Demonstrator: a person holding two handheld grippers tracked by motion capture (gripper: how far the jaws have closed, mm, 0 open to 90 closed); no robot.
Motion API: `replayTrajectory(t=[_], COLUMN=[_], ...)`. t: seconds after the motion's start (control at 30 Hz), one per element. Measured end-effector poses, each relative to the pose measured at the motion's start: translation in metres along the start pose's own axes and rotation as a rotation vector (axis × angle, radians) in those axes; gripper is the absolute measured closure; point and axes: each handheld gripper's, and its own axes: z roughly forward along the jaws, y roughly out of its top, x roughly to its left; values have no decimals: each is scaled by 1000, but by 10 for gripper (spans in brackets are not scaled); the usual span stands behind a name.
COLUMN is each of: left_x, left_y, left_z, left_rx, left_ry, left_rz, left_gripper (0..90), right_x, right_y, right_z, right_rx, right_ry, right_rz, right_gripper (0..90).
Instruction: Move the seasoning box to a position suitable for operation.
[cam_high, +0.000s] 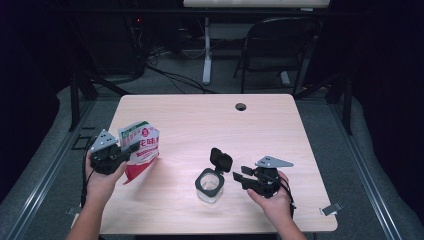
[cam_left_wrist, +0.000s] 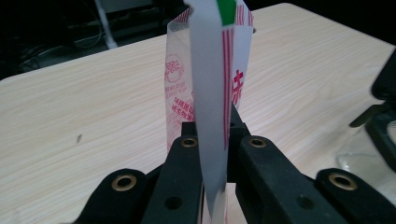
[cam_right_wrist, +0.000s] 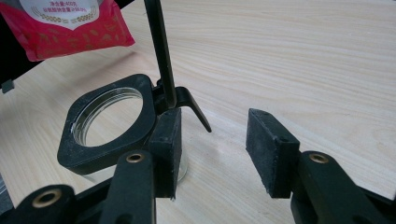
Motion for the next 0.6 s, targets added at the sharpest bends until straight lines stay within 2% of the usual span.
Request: replayTrajectory(t=[0.27, 0.6], left_x=[-13, -33], left_y=[5, 10], left_z=[3, 10], left_rx=[11, 38], left_ry=[-62, -118], left_rz=[30, 80], left_gripper=[900, 900], right_x=[1, 4], right_y=[3, 7], right_z=[-3, -7], right_rx=[-5, 15], right_ry=[9, 13], right_rz=[-8, -63], right_gripper=[538, 537])
